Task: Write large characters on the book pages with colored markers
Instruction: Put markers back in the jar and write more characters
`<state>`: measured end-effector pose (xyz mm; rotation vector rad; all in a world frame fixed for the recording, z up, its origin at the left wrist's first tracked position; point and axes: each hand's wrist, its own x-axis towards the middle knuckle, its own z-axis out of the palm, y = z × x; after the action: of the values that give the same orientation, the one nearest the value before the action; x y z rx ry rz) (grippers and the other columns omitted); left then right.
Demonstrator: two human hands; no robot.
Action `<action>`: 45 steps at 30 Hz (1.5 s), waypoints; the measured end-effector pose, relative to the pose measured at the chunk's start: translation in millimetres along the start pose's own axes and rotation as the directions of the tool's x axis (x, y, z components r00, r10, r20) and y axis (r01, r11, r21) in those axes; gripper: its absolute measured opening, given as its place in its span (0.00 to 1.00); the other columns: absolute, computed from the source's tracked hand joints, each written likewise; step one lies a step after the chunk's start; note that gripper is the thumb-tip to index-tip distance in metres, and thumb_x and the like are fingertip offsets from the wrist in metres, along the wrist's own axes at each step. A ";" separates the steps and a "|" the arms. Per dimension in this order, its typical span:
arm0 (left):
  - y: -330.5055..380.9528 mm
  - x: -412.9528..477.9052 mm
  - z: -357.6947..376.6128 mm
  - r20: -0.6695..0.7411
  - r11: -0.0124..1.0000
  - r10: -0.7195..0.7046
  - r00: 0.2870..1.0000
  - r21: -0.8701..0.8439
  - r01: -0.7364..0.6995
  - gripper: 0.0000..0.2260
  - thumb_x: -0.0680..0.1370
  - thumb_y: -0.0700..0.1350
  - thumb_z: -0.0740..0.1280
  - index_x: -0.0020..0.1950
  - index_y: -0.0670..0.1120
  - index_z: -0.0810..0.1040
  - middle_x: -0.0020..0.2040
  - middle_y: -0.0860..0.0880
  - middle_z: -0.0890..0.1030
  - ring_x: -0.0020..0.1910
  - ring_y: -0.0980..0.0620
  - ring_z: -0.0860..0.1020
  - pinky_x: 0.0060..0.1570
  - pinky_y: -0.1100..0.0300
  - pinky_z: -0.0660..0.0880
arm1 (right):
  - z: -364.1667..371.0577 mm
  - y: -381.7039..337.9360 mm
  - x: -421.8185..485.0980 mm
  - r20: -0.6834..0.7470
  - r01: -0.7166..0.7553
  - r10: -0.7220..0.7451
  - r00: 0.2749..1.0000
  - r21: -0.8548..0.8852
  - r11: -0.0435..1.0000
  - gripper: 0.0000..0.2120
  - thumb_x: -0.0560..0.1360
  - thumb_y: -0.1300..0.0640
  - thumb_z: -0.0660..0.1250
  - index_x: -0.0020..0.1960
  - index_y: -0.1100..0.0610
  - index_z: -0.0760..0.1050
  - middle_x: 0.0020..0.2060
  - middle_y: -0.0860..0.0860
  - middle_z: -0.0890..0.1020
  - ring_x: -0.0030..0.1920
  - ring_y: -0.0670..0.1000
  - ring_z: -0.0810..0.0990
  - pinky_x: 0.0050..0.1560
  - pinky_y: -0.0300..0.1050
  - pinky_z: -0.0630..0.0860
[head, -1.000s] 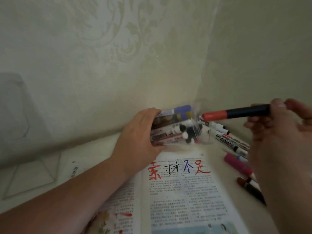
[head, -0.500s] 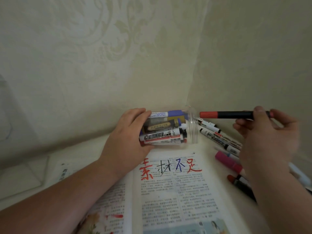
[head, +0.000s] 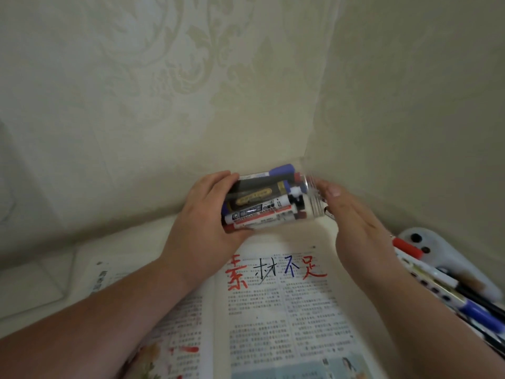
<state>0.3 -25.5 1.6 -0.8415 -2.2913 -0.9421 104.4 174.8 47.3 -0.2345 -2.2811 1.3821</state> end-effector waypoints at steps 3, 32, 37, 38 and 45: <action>-2.9 0.8 -0.6 -0.013 0.995 -0.070 0.997 -0.069 0.069 0.41 0.66 0.50 0.82 0.75 0.46 0.68 0.72 0.51 0.70 0.70 0.53 0.70 0.72 0.55 0.67 | 3.8 11.2 1.3 0.077 0.109 -0.106 0.991 -0.029 0.994 0.20 0.83 0.40 0.56 0.72 0.40 0.72 0.66 0.32 0.73 0.68 0.31 0.67 0.68 0.28 0.59; -13.4 4.0 -2.3 -0.205 0.941 -0.338 0.919 -0.038 0.337 0.45 0.61 0.68 0.79 0.69 0.48 0.68 0.60 0.49 0.75 0.59 0.48 0.75 0.60 0.45 0.75 | -3.5 20.2 16.0 0.113 0.033 0.049 0.992 -0.631 0.775 0.10 0.79 0.52 0.67 0.60 0.47 0.80 0.53 0.41 0.80 0.54 0.44 0.77 0.55 0.40 0.74; 10.4 -10.2 -11.3 -0.314 0.974 0.125 0.941 -0.142 -0.177 0.22 0.73 0.50 0.71 0.63 0.44 0.70 0.51 0.54 0.68 0.46 0.50 0.72 0.51 0.52 0.74 | -33.9 4.4 38.2 -0.045 -0.097 0.095 0.994 -0.751 0.653 0.09 0.78 0.55 0.66 0.56 0.48 0.81 0.52 0.50 0.81 0.48 0.53 0.80 0.49 0.45 0.78; 11.0 -11.5 -9.3 -0.265 0.959 0.189 0.946 -0.157 -0.235 0.18 0.74 0.49 0.69 0.62 0.45 0.71 0.48 0.55 0.70 0.43 0.53 0.71 0.48 0.57 0.73 | -40.7 2.1 46.8 -0.062 -0.124 0.120 0.991 -0.766 0.631 0.09 0.77 0.57 0.66 0.55 0.50 0.81 0.52 0.52 0.82 0.48 0.54 0.80 0.50 0.46 0.79; 4.1 -11.6 -2.4 -0.009 0.942 0.288 0.958 -0.178 -0.285 0.11 0.77 0.46 0.68 0.59 0.49 0.80 0.38 0.58 0.75 0.36 0.70 0.69 0.44 0.77 0.64 | -48.3 18.3 110.8 0.018 -0.079 0.211 0.977 -0.892 0.445 0.09 0.76 0.63 0.68 0.53 0.57 0.84 0.51 0.55 0.85 0.49 0.55 0.82 0.51 0.46 0.80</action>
<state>11.5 -29.0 -2.8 -1.2257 -2.0452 -1.0160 27.9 263.3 82.9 -0.7014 -2.9482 0.0609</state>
